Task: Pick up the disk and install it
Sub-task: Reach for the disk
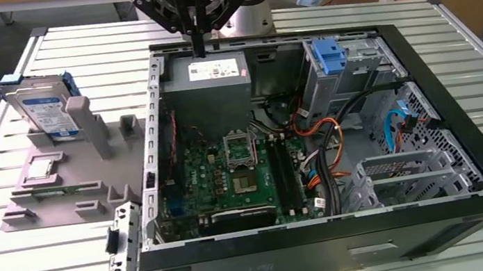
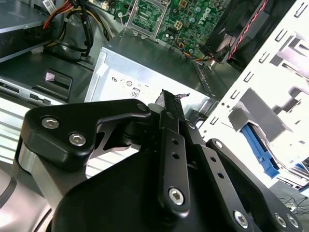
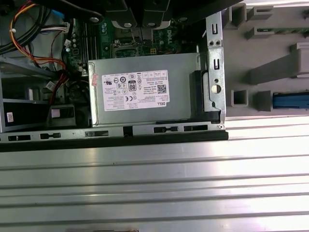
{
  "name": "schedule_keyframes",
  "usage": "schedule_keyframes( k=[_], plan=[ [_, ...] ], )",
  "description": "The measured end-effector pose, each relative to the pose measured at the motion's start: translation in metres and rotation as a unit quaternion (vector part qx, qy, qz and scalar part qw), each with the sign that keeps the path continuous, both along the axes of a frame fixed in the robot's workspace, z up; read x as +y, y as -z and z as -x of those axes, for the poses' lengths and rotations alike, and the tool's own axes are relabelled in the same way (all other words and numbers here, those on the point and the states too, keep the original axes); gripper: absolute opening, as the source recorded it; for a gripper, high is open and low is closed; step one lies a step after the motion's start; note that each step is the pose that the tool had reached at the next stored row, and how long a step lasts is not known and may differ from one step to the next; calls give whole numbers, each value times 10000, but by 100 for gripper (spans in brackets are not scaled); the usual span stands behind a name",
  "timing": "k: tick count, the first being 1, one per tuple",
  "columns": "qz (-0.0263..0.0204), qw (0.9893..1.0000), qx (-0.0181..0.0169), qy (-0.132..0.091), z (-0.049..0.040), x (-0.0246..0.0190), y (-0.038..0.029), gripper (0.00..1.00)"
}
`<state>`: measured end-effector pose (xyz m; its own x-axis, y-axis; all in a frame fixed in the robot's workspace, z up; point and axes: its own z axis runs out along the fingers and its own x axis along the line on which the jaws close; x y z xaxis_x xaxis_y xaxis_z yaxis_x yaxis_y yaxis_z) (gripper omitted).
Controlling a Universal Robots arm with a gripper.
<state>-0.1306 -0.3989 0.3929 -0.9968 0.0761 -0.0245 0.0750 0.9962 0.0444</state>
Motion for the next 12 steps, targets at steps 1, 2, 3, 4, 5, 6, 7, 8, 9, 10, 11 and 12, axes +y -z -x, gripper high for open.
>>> schedule_keyframes(
  k=[1,2,3,4,5,6,7,8,9,10,11,12],
  plan=[
    [0,10000,0,0,2,0,0,10],
    [0,10000,0,0,2,0,0,10],
    [0,10000,0,1,4,0,0,10],
    [0,10000,0,1,6,0,0,10],
    [0,10000,0,1,9,0,0,10],
    [0,10000,0,1,13,0,0,10],
    [0,10000,1,1,18,0,0,10],
    [0,10000,0,1,24,0,0,10],
    [0,10000,0,1,32,0,0,10],
    [0,10000,0,0,40,0,0,10],
    [-1,10000,0,1,49,0,0,10],
    [-1,10000,0,1,59,0,0,10]
  ],
)
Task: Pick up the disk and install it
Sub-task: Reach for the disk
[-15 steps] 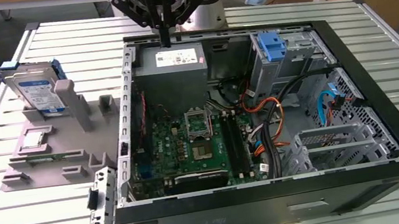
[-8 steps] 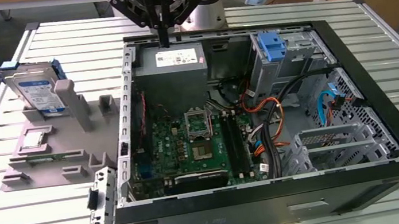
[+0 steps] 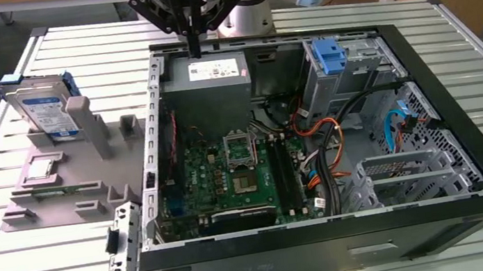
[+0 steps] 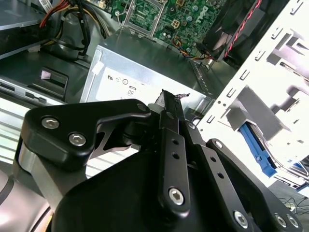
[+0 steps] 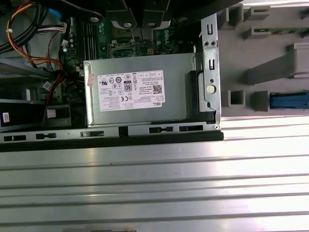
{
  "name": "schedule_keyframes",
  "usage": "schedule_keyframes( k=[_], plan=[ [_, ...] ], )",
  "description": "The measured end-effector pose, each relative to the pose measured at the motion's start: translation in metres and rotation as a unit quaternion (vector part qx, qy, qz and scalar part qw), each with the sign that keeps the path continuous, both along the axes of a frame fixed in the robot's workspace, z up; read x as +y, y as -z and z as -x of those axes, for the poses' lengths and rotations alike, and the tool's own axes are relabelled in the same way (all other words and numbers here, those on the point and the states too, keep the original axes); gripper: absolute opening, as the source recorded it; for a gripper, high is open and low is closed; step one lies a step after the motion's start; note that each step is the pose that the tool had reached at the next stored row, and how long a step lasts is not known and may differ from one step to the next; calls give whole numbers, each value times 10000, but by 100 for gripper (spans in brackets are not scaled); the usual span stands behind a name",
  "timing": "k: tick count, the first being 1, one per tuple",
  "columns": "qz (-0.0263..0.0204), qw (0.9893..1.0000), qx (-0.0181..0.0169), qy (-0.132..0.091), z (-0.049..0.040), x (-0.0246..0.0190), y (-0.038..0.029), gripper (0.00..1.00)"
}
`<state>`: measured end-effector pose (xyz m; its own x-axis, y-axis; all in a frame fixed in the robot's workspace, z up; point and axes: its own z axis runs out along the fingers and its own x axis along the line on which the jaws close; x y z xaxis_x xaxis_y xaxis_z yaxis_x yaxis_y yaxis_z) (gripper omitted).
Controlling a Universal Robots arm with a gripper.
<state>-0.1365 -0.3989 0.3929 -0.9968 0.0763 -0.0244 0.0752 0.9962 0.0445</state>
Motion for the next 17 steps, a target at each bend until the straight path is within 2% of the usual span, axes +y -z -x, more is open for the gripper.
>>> schedule_keyframes(
  k=[17],
  plan=[
    [-1,10000,0,0,61,0,0,10]
  ],
)
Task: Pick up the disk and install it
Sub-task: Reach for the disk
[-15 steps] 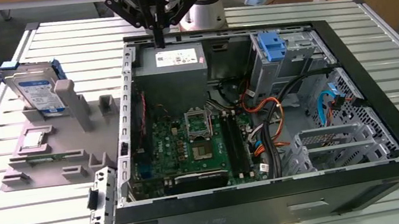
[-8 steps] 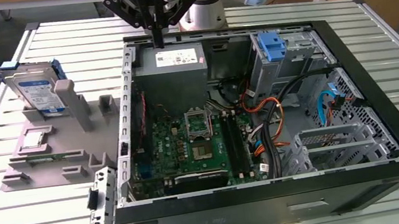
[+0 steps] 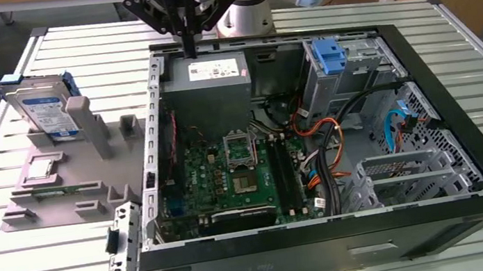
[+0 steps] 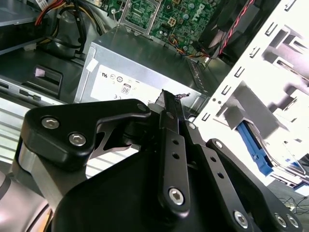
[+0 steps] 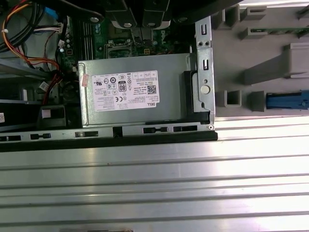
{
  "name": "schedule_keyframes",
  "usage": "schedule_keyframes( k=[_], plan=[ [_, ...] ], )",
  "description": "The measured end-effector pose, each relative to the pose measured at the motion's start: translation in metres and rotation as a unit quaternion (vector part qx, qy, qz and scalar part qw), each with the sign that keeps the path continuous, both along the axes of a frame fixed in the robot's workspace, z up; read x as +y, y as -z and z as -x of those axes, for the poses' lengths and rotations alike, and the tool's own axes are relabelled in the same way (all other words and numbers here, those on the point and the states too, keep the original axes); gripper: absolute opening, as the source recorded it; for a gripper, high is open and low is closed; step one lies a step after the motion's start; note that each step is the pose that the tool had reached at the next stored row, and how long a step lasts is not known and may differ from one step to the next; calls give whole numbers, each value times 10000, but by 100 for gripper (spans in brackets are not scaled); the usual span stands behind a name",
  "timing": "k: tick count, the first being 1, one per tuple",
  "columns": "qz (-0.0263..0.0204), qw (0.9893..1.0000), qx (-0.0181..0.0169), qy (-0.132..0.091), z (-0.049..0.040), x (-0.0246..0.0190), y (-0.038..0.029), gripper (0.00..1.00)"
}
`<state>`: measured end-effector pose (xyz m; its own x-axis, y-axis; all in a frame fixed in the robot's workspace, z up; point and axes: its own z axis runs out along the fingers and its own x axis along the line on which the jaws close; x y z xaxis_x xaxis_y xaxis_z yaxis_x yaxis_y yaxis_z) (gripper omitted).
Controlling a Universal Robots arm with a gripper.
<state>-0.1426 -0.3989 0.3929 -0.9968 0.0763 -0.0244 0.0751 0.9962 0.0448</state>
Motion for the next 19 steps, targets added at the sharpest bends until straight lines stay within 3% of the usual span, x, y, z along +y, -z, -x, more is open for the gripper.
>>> schedule_keyframes(
  k=[19],
  plan=[
    [0,10000,0,0,44,0,0,10]
  ],
)
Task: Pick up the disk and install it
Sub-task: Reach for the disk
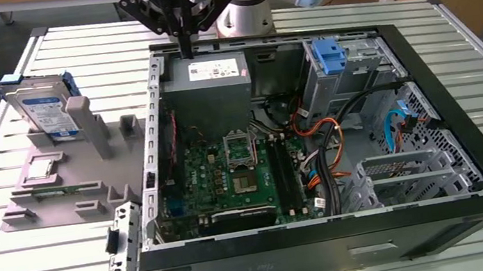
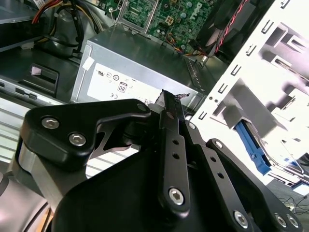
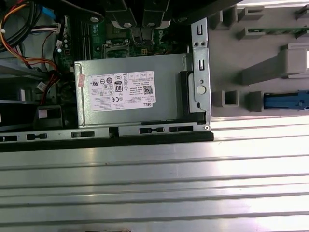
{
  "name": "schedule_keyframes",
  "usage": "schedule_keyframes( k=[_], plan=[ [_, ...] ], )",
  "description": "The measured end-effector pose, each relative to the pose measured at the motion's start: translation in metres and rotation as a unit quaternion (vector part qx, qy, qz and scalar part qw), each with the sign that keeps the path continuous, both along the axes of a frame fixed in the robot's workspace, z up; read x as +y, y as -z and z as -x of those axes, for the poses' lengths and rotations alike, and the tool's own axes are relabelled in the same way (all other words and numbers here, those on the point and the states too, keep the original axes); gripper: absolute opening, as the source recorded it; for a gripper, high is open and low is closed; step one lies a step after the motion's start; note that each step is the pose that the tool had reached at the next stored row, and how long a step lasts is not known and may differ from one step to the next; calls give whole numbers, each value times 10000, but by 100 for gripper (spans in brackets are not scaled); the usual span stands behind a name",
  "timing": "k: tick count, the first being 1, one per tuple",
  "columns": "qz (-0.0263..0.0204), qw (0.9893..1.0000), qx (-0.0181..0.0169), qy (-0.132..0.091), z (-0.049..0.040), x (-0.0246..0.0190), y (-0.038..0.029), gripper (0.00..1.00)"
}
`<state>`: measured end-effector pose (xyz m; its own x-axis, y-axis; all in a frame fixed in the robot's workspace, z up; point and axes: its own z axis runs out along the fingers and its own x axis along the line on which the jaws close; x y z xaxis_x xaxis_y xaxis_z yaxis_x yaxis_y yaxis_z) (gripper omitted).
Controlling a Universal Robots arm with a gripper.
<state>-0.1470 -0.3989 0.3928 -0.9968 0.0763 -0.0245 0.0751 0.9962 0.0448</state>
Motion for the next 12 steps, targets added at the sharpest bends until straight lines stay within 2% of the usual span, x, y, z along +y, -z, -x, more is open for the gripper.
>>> schedule_keyframes(
  k=[12],
  plan=[
    [0,10000,0,0,36,0,0,10]
  ],
)
